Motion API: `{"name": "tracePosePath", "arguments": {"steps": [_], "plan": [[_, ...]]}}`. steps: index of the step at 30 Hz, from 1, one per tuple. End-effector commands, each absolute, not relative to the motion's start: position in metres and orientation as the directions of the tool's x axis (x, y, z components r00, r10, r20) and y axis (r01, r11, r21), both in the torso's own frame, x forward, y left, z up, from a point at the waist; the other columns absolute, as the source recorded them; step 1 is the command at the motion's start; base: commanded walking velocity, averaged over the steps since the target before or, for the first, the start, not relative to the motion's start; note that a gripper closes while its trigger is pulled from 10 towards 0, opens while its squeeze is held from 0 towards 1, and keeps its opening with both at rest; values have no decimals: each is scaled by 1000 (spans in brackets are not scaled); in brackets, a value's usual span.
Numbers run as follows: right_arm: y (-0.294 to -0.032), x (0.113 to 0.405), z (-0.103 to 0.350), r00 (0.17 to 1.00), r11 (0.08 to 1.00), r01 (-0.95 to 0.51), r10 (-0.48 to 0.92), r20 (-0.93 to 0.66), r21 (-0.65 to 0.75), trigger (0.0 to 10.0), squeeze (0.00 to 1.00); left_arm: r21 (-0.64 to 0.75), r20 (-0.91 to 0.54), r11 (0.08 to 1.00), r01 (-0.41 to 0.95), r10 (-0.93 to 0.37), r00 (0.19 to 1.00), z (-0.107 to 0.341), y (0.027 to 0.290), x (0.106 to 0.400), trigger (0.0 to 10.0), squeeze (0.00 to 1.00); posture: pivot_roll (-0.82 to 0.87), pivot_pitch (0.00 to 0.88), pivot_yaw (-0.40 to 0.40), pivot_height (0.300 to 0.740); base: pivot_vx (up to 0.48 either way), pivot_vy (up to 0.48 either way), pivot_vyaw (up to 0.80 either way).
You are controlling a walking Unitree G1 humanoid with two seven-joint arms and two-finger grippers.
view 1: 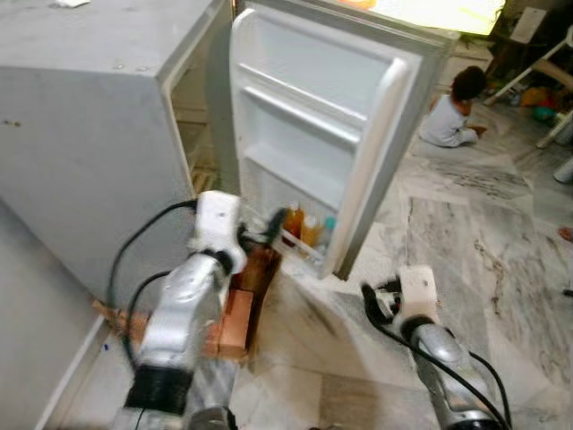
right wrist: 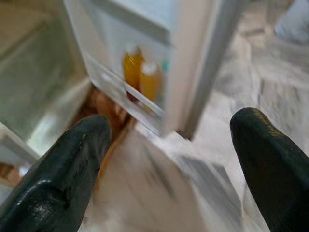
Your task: Restocking fridge
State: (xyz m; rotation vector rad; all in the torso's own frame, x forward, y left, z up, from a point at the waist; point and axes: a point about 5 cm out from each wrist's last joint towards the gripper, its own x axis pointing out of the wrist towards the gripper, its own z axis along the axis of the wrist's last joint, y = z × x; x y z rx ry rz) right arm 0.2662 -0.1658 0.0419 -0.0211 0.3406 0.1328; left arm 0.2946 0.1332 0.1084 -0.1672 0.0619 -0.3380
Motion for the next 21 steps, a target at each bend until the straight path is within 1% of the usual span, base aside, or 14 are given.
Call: {"name": "tracePosePath", "arguments": {"steps": [1,2,7,10,15,19,21], "plan": [[-174,266,40,935,994,-105,96,-342,-9,10000,0,-158,-29,937,310,-318,948,110,138,292,10000,0,67,32,-61,740,0,-469,0],[-171,269,40,936,994,-106,99,-339,-2,10000,0,-121,-62,954,274,-283,957,104,153,284,10000,0,89,29,-64,740,0,-469,0],[-170,272,40,935,994,-113,107,-337,1,10000,0,-68,-81,965,254,-259,963,102,164,278,10000,0,97,28,-61,740,0,-457,0],[-168,277,42,940,993,-114,107,-324,-1,10000,0,-56,-80,971,231,-235,969,105,161,279,10000,0,96,27,-63,740,316,-358,0],[-163,278,41,939,990,-136,118,-324,-34,10000,0,-24,-85,966,259,-260,962,104,154,279,10000,0,93,23,-62,740,361,-311,0],[-163,278,38,934,991,-131,114,-337,-28,10000,0,-13,-110,965,263,-263,958,97,154,269,10000,0,80,21,-53,740,386,-278,0],[-164,278,37,935,991,-130,114,-337,-26,10000,0,13,-135,969,248,-244,960,91,157,265,10000,0,80,21,-53,740,407,-249,-800]]}}
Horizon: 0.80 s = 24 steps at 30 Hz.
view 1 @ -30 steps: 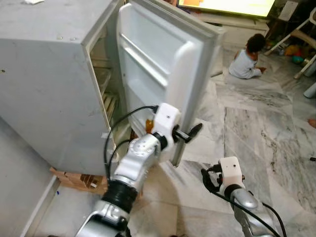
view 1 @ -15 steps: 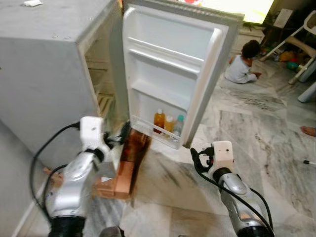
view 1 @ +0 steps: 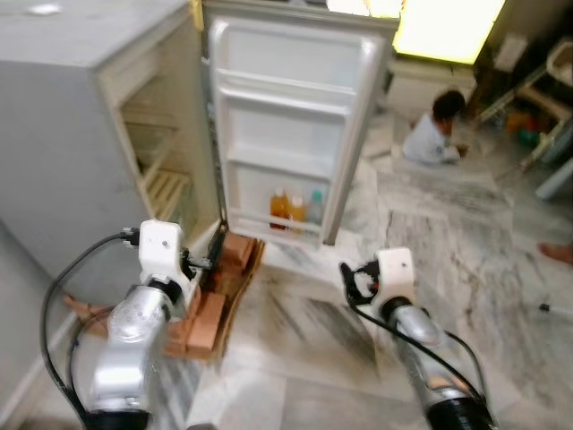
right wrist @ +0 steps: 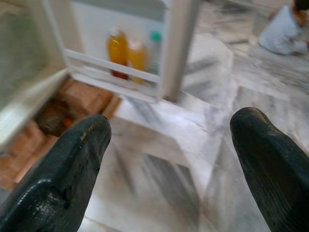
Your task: Restocking fridge
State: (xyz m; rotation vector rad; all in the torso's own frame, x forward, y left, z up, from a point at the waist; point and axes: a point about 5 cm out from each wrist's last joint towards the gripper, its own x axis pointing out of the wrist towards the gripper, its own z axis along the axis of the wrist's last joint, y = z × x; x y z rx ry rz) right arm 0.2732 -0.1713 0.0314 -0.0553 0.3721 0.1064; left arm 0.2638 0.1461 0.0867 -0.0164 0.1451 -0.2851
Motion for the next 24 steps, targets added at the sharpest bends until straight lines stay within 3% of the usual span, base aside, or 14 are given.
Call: {"name": "tracePosePath", "arguments": {"steps": [1,14,19,24], "plan": [[-164,278,37,935,991,-130,114,-337,-26,10000,0,13,-135,969,248,-244,960,91,157,265,10000,0,80,21,-53,740,409,-244,-800],[-161,285,39,938,990,-138,118,-325,-40,10000,0,57,-120,971,231,-223,967,96,153,268,10000,0,84,27,-62,740,434,0,-800],[-160,285,39,938,989,-142,121,-324,-45,10000,0,73,-146,986,150,-139,979,87,169,256,10000,0,90,30,-72,740,439,0,-800],[-159,290,42,942,989,-142,121,-313,-45,10000,0,110,-117,982,153,-140,983,95,171,258,10000,0,102,42,-71,740,440,0,-800]]}}
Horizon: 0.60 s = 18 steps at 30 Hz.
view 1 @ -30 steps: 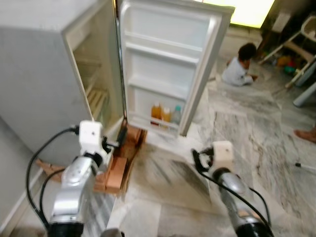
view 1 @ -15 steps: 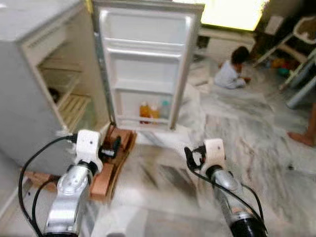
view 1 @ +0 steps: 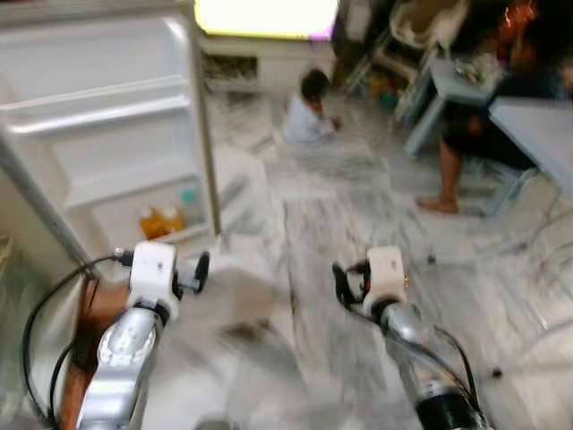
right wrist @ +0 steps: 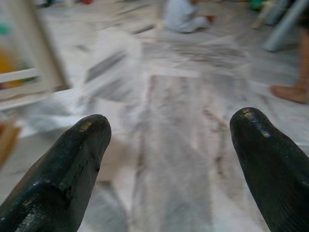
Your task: Restocking fridge
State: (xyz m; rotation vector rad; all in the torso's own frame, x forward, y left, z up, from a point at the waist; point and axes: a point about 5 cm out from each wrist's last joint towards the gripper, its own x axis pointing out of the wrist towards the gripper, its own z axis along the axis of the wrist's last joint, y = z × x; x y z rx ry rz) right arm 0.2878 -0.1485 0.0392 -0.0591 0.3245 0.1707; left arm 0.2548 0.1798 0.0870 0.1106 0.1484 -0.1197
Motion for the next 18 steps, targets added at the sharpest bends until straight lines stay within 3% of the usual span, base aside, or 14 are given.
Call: {"name": "tracePosePath", "arguments": {"steps": [1,6,12,18], "plan": [[-157,293,44,946,989,-142,122,-301,-44,10000,0,122,-106,981,148,-136,985,100,172,259,10000,0,104,50,-68,740,442,0,-800],[-150,297,53,956,988,-148,133,-261,-39,10000,0,130,-85,984,124,-113,990,106,174,259,10000,0,127,58,-65,740,446,0,-800],[-143,294,86,987,989,-147,146,-62,-16,10000,0,90,-35,995,41,-38,999,107,178,244,10000,0,96,59,-60,740,477,0,-723],[-150,291,119,988,990,-129,133,78,-50,10000,0,81,27,997,9,-11,1000,122,181,243,10000,0,99,49,-57,740,480,0,-73]]}}
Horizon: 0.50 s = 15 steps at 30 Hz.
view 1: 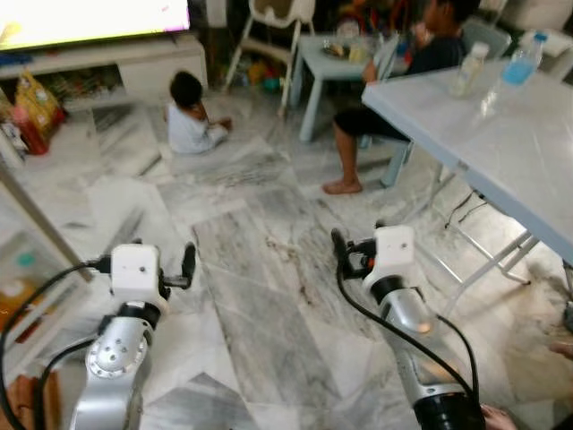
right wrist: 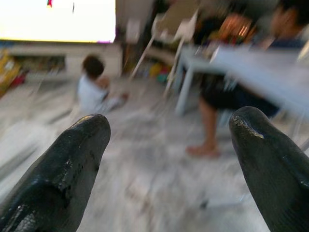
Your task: Restocking fridge
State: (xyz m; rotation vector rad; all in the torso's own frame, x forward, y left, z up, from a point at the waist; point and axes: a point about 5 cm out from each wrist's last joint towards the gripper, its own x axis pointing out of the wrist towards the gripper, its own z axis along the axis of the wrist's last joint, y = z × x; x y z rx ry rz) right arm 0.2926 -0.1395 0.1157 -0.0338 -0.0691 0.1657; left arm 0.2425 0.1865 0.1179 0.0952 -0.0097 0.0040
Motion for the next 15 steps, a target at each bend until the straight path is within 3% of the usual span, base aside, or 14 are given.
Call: {"name": "tracePosePath", "arguments": {"steps": [1,5,12,15], "plan": [[-151,291,121,988,991,-126,130,85,-50,10000,0,79,32,997,10,-13,999,123,180,244,10000,0,99,49,-57,740,480,0,0],[-151,294,129,987,992,-116,120,111,-39,10000,0,71,50,997,20,-24,998,128,179,251,10000,0,91,37,-58,740,480,0,0],[-146,291,132,980,987,-157,160,122,-38,10000,0,31,85,999,9,-12,996,131,177,255,10000,0,86,19,-62,740,480,0,-800],[-147,286,132,981,988,-148,151,122,-36,10000,0,43,72,999,3,-6,997,128,179,252,10000,0,84,12,-61,740,472,0,-133]]}}
